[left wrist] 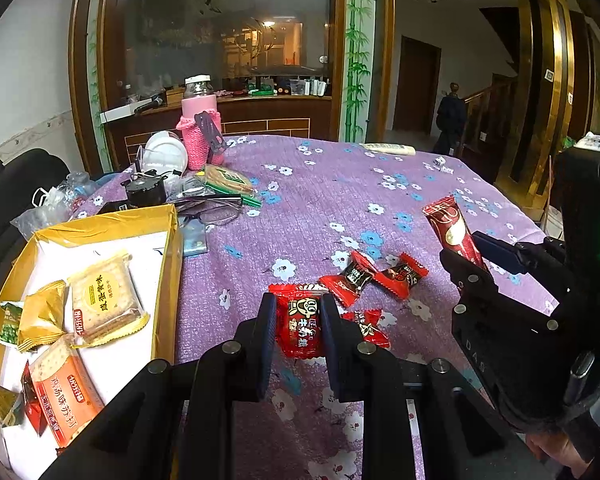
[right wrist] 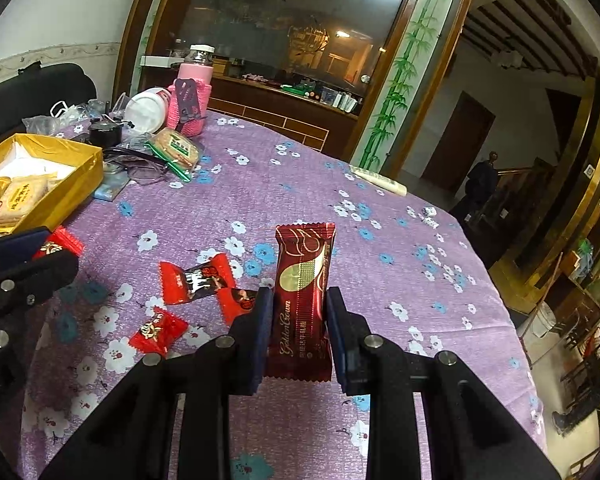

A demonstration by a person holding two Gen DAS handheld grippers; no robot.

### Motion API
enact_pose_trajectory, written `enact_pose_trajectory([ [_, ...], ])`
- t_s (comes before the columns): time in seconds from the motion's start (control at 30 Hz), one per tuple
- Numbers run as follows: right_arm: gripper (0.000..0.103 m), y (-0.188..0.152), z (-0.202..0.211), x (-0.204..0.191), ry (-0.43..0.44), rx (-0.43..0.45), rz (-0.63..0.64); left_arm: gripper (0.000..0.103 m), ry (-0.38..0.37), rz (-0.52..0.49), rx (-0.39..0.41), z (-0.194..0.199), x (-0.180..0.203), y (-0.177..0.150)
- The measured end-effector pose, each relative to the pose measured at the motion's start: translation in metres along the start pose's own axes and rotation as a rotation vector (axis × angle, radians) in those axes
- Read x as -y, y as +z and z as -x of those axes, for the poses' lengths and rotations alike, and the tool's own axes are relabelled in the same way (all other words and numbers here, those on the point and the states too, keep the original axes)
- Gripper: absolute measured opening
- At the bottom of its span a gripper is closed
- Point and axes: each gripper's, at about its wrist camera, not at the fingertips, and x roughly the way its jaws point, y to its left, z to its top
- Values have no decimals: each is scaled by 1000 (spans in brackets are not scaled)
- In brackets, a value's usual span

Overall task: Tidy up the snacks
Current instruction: 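Carry the red candy and chocolate bar over the white tray with both grippers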

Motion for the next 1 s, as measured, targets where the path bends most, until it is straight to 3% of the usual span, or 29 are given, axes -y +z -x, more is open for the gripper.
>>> enact_pose_trajectory([
  [0.47,25,1,3,1,-15,13,-2,22,-5,8,15,3,0,1],
  [0.67,25,6,14,14,141,49,-111,22,-21,56,43,13,-10,6],
  [0.9,26,14,43,6,362,159,-129,22,-4,124,78,21,-28,13],
  [1.0,26,18,53,4,397,186,-132,22,-3,137,77,23,-32,14],
])
